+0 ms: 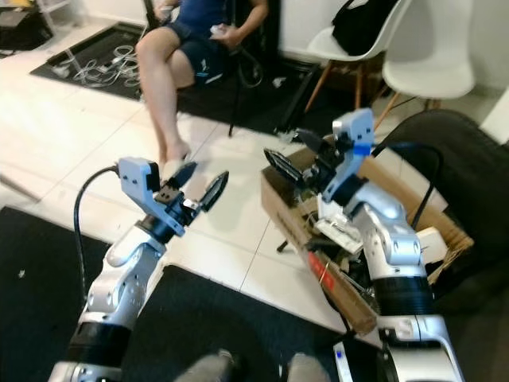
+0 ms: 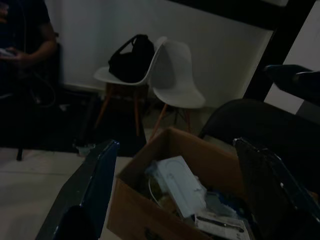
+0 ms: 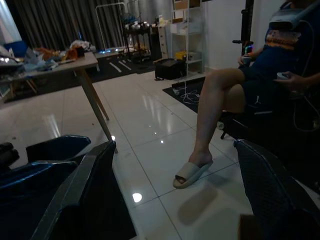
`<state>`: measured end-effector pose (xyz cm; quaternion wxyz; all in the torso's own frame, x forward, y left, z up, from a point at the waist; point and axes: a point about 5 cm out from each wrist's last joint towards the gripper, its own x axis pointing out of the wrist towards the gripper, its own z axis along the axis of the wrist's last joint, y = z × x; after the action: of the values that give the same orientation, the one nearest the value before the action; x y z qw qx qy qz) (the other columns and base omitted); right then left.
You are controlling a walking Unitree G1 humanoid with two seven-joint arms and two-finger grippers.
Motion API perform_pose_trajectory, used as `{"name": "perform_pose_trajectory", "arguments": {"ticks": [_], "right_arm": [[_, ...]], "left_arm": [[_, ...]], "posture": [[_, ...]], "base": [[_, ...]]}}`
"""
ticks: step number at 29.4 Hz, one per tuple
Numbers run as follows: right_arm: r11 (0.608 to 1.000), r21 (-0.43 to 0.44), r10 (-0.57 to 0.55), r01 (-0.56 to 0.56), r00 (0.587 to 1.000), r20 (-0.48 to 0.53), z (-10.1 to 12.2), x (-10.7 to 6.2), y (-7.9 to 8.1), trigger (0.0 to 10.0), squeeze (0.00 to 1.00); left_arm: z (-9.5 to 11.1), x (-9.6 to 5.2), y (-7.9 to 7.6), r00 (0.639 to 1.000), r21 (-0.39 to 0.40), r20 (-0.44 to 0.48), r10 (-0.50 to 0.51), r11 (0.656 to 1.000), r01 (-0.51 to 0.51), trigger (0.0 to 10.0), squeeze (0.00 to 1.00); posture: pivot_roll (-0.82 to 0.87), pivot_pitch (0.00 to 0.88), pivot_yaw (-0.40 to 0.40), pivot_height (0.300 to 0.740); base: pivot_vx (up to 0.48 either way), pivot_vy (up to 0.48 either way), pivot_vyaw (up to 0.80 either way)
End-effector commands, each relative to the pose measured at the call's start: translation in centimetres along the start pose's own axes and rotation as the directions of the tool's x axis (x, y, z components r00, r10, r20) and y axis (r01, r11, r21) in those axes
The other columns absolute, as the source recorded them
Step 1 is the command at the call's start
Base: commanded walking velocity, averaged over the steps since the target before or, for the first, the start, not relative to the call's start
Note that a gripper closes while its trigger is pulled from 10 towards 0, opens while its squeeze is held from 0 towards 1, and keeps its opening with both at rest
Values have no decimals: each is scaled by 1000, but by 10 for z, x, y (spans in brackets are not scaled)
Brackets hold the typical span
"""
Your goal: Picking trash to rubbish bin
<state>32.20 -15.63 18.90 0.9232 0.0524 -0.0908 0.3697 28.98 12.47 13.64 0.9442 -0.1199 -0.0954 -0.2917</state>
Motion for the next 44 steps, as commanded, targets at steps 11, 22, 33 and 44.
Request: {"name": "perform_pose_trajectory", "arguments": {"ticks": [11,22,33,44], "right_arm": [[1000,-17,22,-22,1000,-10,-4,1,4,10000,0],[996,59,70,-65,995,-74,-28,1,15,10000,0],[995,76,76,-70,995,-72,-29,2,15,10000,0],[954,147,-268,260,963,33,-24,-3,-20,10000,0]], "left_arm": [[-3,-3,4,1000,2,-22,21,1000,-21,10000,0],[-3,-2,5,999,-7,-24,41,999,-41,10000,0],[-3,-1,6,999,-20,-21,45,999,-46,10000,0],[-5,-4,31,949,48,-21,314,949,-312,10000,0]], "posture": [[-58,0,-27,740],[-63,0,-25,740],[-63,0,-25,740],[-65,0,-28,740]], "base": [[0,0,738],[0,0,739],[0,0,738],[0,0,720]]}}
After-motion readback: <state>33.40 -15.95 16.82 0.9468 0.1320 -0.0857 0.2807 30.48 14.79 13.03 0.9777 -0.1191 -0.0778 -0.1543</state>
